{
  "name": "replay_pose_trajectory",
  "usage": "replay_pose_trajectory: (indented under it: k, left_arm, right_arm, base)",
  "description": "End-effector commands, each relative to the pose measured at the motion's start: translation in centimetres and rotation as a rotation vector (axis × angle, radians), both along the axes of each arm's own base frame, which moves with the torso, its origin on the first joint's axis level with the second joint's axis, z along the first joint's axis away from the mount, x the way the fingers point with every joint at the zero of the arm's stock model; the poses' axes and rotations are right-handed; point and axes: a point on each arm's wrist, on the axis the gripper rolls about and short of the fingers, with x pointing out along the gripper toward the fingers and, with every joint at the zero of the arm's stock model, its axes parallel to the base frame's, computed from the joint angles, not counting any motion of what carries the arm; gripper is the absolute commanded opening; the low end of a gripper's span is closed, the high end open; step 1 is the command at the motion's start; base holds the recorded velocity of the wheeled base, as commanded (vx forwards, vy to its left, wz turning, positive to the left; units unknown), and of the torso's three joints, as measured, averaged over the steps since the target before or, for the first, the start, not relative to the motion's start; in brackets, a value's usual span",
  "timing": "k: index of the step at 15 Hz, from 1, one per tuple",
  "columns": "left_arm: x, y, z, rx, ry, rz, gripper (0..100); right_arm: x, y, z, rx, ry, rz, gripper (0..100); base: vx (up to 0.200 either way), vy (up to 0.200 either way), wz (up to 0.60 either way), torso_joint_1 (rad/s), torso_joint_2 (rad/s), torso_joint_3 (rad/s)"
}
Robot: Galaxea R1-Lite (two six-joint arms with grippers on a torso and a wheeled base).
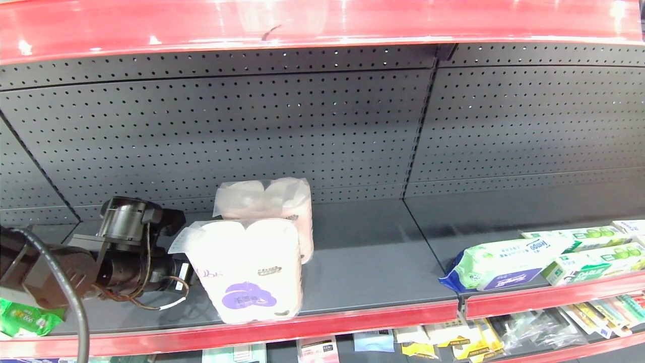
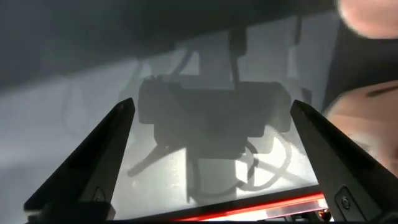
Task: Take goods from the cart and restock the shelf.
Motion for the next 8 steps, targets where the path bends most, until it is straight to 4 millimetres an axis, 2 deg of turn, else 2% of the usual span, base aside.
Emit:
replay_pose_trajectory:
  k: [1,8]
  left_arm:
    - [0.3,-0.4,0.1,-0.001,-0.007,-0.012,100]
    - [0.9,-1.4,0.4,-0.001,-0.022,-0.045,100]
  right_arm:
    - [0.0,0.0,0.0,0.0,0.001,0.001,100]
    - [0.0,0.0,0.0,0.0,0.001,0.001,100]
  base:
    - [0.0,0.0,0.0,0.0,0.0,0.0]
    - [0.0,0.0,0.0,0.0,0.0,0.0]
